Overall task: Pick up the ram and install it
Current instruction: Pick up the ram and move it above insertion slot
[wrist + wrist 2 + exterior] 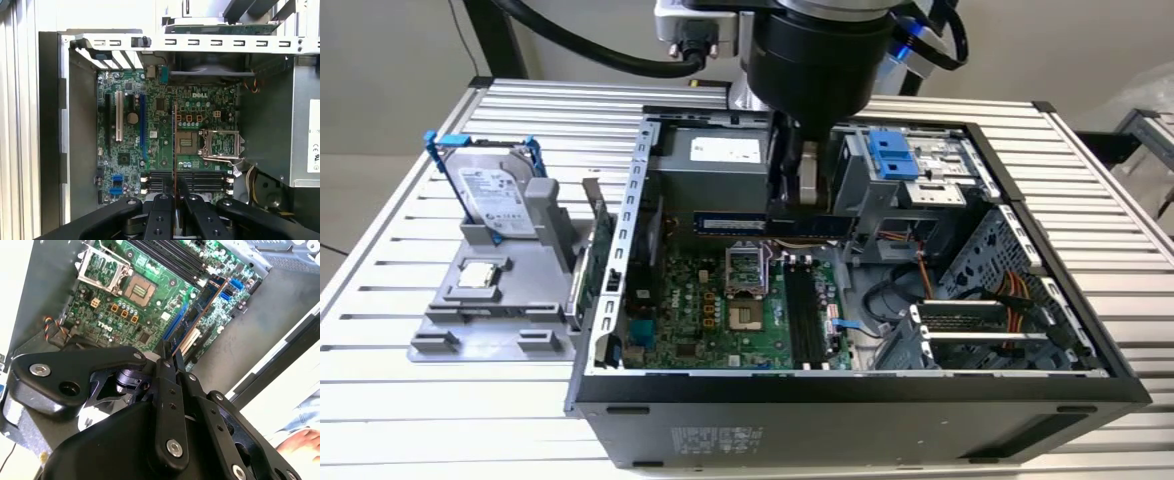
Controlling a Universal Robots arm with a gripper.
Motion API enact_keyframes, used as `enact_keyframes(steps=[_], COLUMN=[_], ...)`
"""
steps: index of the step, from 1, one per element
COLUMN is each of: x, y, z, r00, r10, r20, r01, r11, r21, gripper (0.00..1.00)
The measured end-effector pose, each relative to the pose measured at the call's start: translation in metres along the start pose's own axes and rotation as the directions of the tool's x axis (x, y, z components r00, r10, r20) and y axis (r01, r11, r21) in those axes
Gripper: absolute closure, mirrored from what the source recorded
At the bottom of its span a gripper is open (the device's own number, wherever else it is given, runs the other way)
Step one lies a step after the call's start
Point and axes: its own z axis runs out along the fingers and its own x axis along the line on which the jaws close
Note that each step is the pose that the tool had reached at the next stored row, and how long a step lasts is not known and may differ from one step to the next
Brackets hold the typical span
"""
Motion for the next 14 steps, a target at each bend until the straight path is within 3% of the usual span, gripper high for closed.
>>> enact_keyframes(steps=[14], x=[-0.0003], y=[-0.0180], z=[-0.0004], r00=[1.0000], r10=[0.000], r20=[0.0000], r01=[0.000], r11=[1.0000], r21=[0.0000], gripper=[1.00])
